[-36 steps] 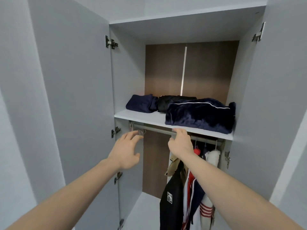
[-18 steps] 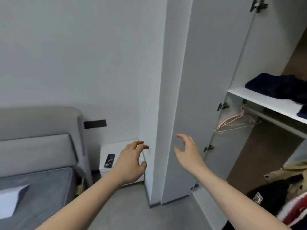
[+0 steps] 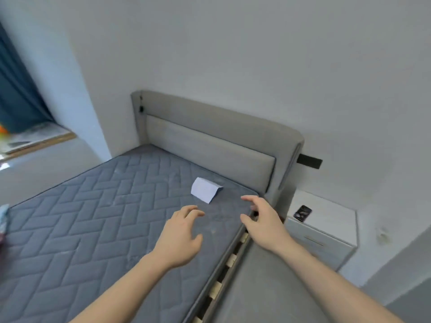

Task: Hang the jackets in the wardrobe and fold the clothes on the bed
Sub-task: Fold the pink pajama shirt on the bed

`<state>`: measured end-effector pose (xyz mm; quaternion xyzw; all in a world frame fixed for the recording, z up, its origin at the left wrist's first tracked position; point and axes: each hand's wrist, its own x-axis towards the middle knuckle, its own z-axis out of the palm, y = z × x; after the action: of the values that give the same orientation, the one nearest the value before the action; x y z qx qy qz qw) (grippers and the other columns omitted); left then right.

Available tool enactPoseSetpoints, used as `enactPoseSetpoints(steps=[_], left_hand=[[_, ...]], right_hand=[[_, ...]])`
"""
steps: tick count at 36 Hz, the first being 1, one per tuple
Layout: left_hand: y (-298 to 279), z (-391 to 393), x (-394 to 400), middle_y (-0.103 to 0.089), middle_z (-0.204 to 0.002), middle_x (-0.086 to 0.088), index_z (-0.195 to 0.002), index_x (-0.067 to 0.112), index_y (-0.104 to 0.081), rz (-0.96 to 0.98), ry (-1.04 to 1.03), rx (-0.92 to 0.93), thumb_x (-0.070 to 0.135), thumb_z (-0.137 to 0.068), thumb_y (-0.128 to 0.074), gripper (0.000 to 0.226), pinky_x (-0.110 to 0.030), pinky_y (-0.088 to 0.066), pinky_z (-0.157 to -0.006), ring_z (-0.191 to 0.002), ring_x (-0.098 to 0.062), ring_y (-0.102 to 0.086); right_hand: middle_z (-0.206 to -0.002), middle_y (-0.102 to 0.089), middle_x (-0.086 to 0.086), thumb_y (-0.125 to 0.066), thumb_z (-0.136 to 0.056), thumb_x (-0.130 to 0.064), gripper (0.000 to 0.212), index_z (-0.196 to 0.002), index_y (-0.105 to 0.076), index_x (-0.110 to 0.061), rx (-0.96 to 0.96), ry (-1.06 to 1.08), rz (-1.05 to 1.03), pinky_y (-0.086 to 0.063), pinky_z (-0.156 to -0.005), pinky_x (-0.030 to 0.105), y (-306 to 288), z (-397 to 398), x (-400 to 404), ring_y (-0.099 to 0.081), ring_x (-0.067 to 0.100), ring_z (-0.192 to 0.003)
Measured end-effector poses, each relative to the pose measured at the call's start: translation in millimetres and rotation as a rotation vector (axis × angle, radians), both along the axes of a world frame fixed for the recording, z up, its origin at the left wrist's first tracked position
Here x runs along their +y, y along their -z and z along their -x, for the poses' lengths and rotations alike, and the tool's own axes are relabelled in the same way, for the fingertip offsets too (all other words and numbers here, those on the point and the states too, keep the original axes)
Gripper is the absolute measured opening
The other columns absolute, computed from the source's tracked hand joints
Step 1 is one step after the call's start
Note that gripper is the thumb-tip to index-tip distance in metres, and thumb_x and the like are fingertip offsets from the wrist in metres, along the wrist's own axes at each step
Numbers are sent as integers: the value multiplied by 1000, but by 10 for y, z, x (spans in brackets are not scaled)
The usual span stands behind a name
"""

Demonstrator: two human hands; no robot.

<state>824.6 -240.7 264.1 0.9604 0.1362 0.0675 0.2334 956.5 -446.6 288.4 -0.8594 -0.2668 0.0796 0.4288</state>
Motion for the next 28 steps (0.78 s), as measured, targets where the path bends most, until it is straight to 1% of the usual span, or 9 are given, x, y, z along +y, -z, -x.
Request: enactPoseSetpoints(steps=[4,6,10,13,17,22,25,28], left_hand=[[164,759,769,-32,-156,12,-141,30,-47,-5,-179,40,31,-91,-60,52,-31,-34,-111,-137,-17,-39],[234,1132,1082,-33,-155,10,-142,30,-47,-3,-264,68,32,-91,-61,53,-33,-35,-111,-137,-18,-40],[332,1821,1602,-33,-154,11,-141,29,-47,17,-426,112,34,-91,-62,53,-34,-37,-109,-136,-18,-40],[382,2268,1927,-35,-152,12,-141,30,-48,27,-555,129,34,-89,-62,54,-34,-38,-108,-135,-18,-41],[461,2796,2244,-39,-151,8,-140,28,-50,54,-719,146,32,-87,-65,55,-37,-38,-108,-134,-20,-43],[564,3352,2486,-38,-151,8,-142,28,-49,109,-919,193,31,-87,-65,57,-37,-39,-107,-136,-19,-41],[641,3657,2610,-38,-150,8,-142,28,-48,115,-1019,241,33,-88,-63,57,-37,-40,-105,-133,-21,-44],[707,3978,2704,-36,-153,5,-143,27,-48,133,-1093,293,32,-87,-63,58,-38,-40,-107,-134,-22,-44]], right_hand=[[-131,-51,-18,-64,-93,-22,42,-131,-53,-36,37,-173,6,-39,-102,26,165,422,968,-50,6,-122],[-131,-51,-19,-63,-94,-23,42,-131,-52,-38,56,-258,16,-39,-102,26,251,658,1392,-50,6,-123],[-127,-51,-16,-63,-94,-22,42,-134,-52,-34,69,-425,57,-39,-101,26,373,1136,2149,-50,9,-121],[-129,-51,-17,-63,-94,-22,43,-134,-53,-33,60,-552,83,-38,-100,24,406,1428,2672,-51,9,-121],[-132,-49,-19,-61,-97,-25,42,-136,-51,-34,62,-711,111,-38,-102,25,439,1753,3316,-49,6,-122],[-135,-47,-18,-62,-97,-27,44,-138,-49,-34,99,-892,140,-38,-99,25,557,2111,3960,-48,6,-123],[-134,-49,-16,-63,-96,-25,46,-139,-50,-31,102,-985,163,-38,-100,24,688,2305,4307,-49,8,-121],[-133,-49,-13,-64,-95,-23,47,-139,-51,-28,99,-1050,195,-38,-99,25,858,2523,4618,-49,8,-116]])
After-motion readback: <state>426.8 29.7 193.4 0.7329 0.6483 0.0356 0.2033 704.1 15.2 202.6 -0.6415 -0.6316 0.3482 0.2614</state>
